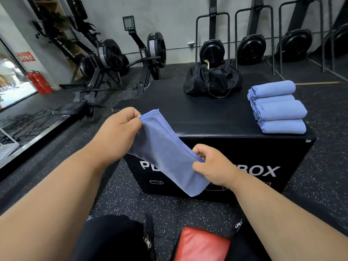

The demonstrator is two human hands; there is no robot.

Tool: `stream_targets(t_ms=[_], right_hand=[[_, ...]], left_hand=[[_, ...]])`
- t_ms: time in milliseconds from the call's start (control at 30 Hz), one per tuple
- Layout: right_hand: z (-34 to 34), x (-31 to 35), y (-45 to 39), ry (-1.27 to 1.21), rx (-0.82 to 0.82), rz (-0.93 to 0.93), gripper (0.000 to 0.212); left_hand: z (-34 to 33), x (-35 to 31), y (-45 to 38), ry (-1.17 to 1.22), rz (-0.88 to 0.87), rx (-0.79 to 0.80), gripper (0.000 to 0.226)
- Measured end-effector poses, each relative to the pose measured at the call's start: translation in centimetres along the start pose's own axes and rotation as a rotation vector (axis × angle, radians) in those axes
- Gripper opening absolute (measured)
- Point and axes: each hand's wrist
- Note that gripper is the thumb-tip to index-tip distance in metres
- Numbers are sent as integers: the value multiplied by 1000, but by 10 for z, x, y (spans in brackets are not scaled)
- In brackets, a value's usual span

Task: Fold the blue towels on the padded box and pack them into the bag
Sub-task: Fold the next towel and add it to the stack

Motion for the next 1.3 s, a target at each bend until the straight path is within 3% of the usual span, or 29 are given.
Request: stream_targets(t_ms=[233,367,467,633,833,967,1067,1133,1200,1300], right_hand=[[24,-34,-15,-56,-130,-73,35],[37,-48,-26,-41,-153,-49,41],[50,-50,-38,13,-230,27,45],[86,-33,-73,316,-237,174,49],[144,18,-173,632,-71,232,50],[154,15,-270,1015,-1,172,52],[128,-9,-299,1042,-79,118,51],[93,-28,-293,854,-83,131,52],[54,-52,-281,726,-34,40,56],[18,-88,-268,829,1,-107,65]], left_hand=[[-45,34,-24,-65,68,-181,12],[-73,48,-37,-133,49,-298,14],[-91,57,-51,-83,99,-295,13],[-113,63,-80,73,178,-339,11],[-131,62,-142,253,317,-336,17],[-154,108,-197,33,435,-208,19],[-161,151,-217,-163,545,-148,51],[-164,159,-224,-282,474,-232,57],[-170,148,-231,-323,292,-236,54],[-201,125,-237,-388,3,-4,57]])
Point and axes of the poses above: each hand's wrist, its own y-axis away from the middle knuckle, its own z-axis out of the back of the hand, x = y × z, and after that the axes turned 11 degrees about -y, right-handed
